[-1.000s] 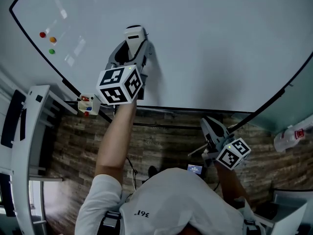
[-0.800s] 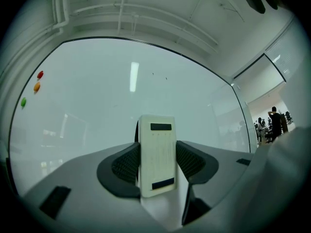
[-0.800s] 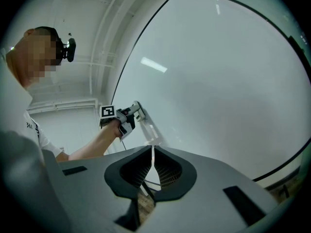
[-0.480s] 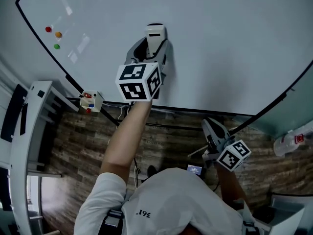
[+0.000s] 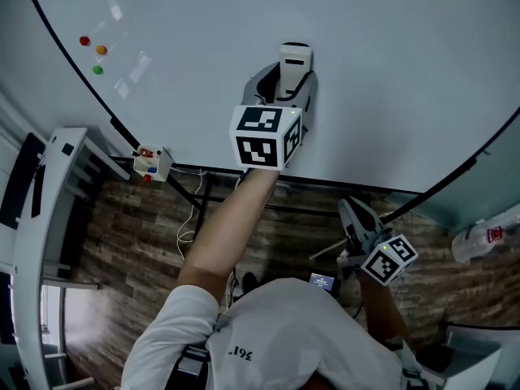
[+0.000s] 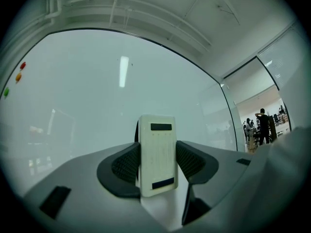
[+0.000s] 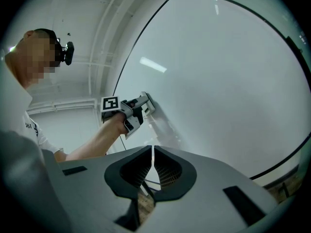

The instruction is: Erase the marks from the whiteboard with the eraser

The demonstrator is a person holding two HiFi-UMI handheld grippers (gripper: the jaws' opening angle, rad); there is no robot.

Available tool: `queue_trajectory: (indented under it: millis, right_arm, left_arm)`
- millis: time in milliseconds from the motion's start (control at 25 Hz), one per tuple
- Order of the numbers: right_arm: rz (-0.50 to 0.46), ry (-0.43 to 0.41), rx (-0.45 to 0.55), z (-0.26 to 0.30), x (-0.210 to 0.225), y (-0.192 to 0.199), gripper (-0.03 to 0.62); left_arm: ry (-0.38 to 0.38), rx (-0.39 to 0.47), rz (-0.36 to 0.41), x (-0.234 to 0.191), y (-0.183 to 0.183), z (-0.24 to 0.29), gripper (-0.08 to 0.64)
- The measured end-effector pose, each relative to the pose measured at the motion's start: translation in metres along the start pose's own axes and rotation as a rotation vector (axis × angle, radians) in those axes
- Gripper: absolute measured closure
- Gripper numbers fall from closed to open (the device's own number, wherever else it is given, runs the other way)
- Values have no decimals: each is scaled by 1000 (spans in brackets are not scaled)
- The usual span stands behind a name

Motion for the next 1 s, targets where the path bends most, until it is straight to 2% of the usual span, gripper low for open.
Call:
queue_trajectory:
  millis: [360,560,1000]
  right_arm:
    - [1,11,-3,-3,2,2,565]
    - [0,21,-2,-3,3,3,565]
    - [7,12,-26,8,-2,12,565]
  left_arm:
    - [75,-14,9,25,13,2,322]
    - [117,-5,-10,36,21,-7,322]
    - [87,-22,-22,11,28,-21,321]
Point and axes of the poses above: the fingertips, and each gripper's own axes: z forward along the fingers, x to its right, y out of its underside, the point moved 6 cm from there along -z, backward along the fingers, and after that the axes turned 12 degrees about x, right-handed, at the moved point
